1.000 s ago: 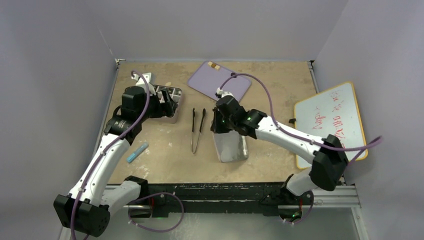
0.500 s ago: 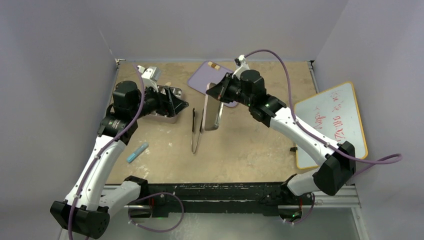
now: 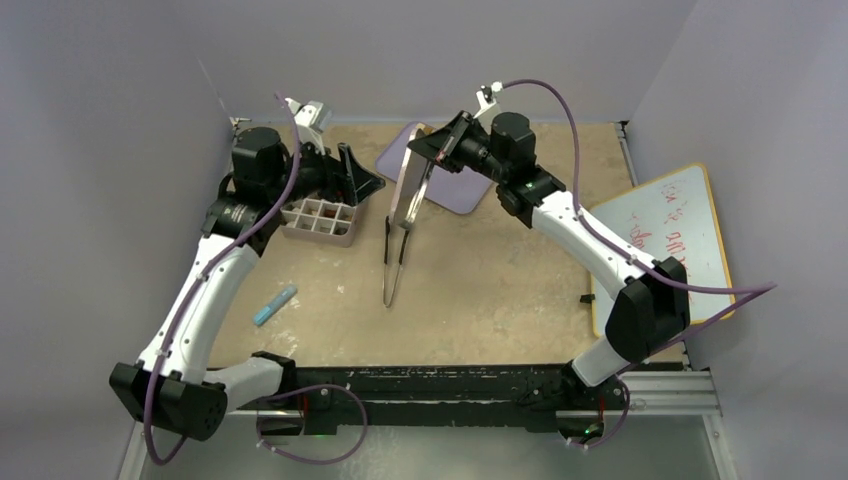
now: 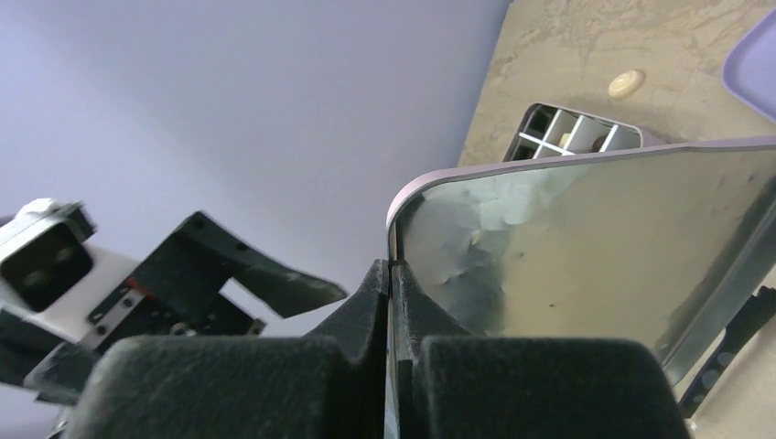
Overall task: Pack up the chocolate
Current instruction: Pick up the box lid from the center of the board, then adjust the box lid.
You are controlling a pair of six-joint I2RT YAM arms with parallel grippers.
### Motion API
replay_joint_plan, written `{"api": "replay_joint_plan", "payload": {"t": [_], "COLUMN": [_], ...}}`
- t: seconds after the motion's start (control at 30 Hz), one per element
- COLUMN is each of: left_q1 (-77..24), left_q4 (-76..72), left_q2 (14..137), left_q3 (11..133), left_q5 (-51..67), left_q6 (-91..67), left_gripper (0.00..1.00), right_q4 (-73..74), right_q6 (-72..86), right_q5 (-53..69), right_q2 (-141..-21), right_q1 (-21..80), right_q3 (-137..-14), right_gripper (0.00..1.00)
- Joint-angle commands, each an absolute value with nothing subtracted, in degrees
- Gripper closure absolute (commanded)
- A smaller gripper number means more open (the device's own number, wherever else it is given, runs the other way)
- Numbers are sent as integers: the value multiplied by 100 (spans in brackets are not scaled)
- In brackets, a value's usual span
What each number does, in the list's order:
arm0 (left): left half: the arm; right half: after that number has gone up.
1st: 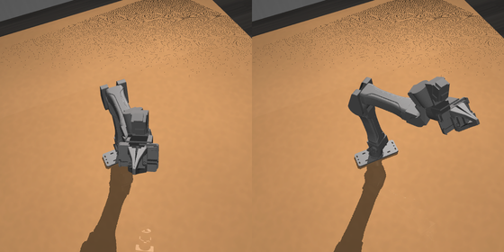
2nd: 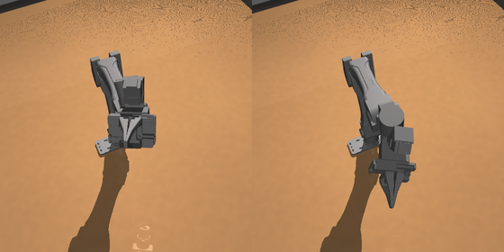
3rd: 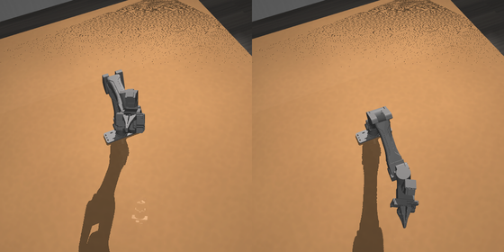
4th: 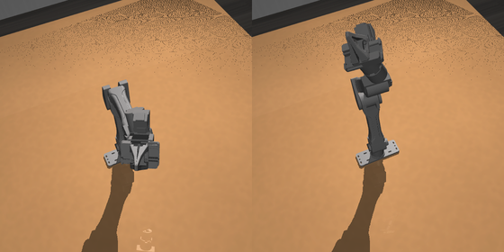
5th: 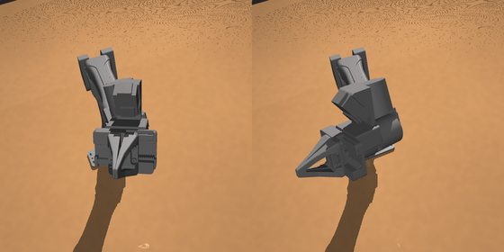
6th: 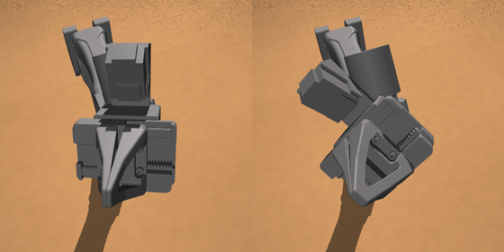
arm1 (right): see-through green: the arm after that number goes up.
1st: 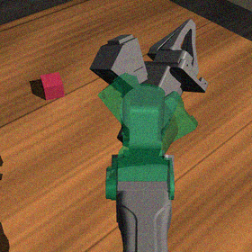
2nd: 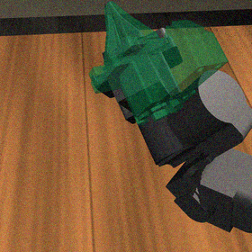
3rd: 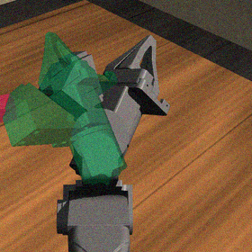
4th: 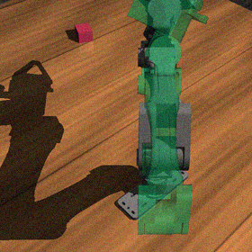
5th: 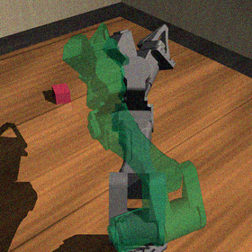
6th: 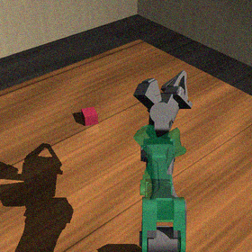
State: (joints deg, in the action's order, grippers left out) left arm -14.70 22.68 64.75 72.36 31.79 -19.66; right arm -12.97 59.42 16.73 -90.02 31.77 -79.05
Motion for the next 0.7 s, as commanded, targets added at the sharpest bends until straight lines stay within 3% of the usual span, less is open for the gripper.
{"api": "replay_joint_plan", "payload": {"t": [0.0,0.37,0.67], "left_q1": [-1468,-1474,-1477], "left_q4": [1918,1102,1110], "left_q2": [6948,7660,7688], "left_q3": [7524,7516,7362], "left_q5": [3386,3848,3991], "left_q6": [-1846,-2595,-2734], "left_gripper": [23,38,33], "right_q4": [-1907,-2280,-2197], "right_q6": [6260,6552,6493], "right_q5": [1929,2267,2228], "right_q2": [-8978,-9344,-9592], "right_q1": [3152,3146,3149], "right_q3": [-8269,-8317,-8476], "right_gripper": [100,100,100]}}
